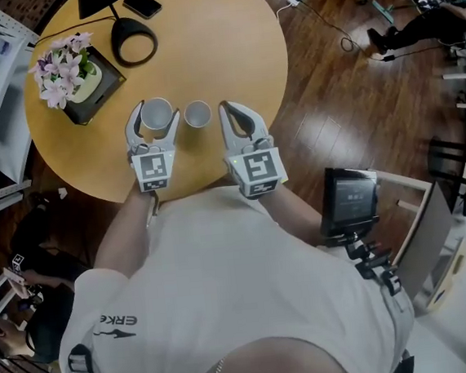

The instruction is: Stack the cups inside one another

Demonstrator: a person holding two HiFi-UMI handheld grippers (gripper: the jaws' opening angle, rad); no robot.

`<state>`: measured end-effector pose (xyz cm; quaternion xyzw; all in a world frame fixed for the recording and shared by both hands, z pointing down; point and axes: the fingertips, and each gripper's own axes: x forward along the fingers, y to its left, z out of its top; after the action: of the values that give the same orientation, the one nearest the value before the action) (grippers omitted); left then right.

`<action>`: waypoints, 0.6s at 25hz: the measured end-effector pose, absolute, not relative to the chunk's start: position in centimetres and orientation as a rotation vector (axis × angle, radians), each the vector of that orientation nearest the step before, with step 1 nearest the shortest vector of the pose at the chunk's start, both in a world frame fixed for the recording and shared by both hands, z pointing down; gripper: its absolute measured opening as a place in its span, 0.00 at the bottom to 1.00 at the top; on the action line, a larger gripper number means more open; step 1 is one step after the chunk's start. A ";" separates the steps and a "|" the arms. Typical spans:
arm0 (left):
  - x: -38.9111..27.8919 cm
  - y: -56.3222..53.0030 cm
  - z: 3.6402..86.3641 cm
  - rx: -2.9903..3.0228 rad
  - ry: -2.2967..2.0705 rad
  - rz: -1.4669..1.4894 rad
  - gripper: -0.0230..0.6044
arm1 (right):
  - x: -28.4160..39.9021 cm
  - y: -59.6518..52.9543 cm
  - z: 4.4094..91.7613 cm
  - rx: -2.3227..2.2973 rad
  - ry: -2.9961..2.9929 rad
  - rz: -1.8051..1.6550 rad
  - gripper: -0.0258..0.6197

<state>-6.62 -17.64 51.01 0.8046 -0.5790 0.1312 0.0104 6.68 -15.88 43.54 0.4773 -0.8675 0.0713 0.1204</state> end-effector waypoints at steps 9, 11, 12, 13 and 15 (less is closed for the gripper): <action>-6.6 -17.8 53.8 2.514 -1.721 0.435 0.60 | 6.2 -15.6 44.2 1.409 -2.489 0.219 0.06; -6.5 -17.7 54.4 2.516 -1.702 0.444 0.60 | 6.1 -15.5 44.4 1.407 -2.481 0.221 0.06; -6.5 -17.7 54.7 2.515 -1.696 0.446 0.60 | 6.0 -15.4 44.5 1.405 -2.477 0.221 0.06; -6.5 -17.7 54.9 2.514 -1.692 0.447 0.60 | 5.9 -15.4 44.6 1.403 -2.474 0.221 0.06; -6.5 -17.7 55.3 2.509 -1.683 0.449 0.60 | 5.8 -15.4 44.7 1.402 -2.468 0.223 0.06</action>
<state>-6.51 -17.74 55.32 0.8207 -0.5505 0.1470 0.0438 5.75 -15.36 44.69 0.4869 -0.8576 0.0776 0.1466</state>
